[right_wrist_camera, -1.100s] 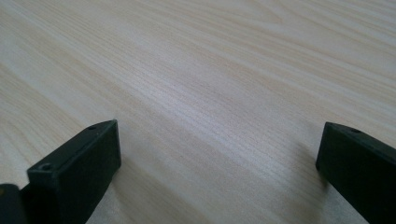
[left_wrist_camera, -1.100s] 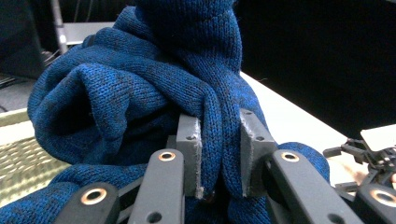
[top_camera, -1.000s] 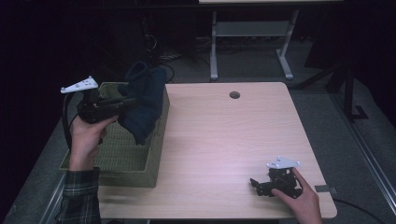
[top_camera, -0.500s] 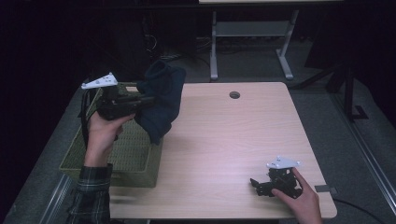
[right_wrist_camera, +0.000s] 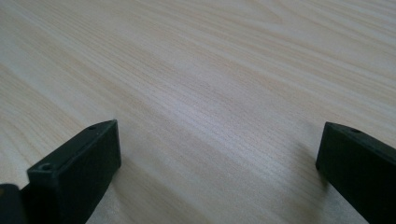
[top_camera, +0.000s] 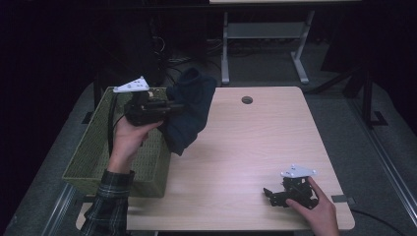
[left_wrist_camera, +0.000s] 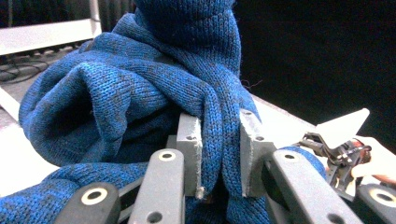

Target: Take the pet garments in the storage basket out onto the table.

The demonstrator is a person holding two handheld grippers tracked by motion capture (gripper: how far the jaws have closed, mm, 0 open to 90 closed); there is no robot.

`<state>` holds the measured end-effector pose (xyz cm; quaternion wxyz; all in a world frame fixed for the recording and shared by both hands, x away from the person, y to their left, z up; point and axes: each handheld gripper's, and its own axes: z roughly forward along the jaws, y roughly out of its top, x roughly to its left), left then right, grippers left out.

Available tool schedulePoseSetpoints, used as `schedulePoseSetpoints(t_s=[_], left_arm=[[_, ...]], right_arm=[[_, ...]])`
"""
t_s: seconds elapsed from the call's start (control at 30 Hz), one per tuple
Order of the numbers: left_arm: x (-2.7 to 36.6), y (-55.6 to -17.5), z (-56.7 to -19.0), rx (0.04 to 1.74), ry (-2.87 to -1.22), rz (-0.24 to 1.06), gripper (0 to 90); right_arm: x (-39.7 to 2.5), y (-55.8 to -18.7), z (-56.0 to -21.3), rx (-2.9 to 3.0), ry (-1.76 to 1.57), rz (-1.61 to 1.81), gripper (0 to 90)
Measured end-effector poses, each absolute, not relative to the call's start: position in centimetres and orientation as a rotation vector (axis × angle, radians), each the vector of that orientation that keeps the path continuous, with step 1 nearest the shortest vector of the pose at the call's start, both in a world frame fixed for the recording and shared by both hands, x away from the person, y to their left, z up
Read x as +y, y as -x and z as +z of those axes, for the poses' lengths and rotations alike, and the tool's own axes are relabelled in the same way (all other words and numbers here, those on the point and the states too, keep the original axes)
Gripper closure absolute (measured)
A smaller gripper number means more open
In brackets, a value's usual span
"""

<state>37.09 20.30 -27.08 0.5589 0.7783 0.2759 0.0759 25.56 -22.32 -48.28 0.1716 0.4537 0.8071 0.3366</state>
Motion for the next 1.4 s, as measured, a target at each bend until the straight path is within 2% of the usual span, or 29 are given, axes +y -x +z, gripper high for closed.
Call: schedulePoseSetpoints(t_s=[0.6, 1.4], left_arm=[[13.5, -38.5, -29.5, 0.586, -1.893, 0.094, 73.4], [6.2, -39.2, -35.6, 0.583, -2.03, 0.019, 73.3]], right_arm=[[-22.3, -25.5, -48.3, 2.291, -1.289, 0.957, 0.0], [-22.4, -25.5, -48.3, 2.294, -1.282, 0.955, 0.0]])
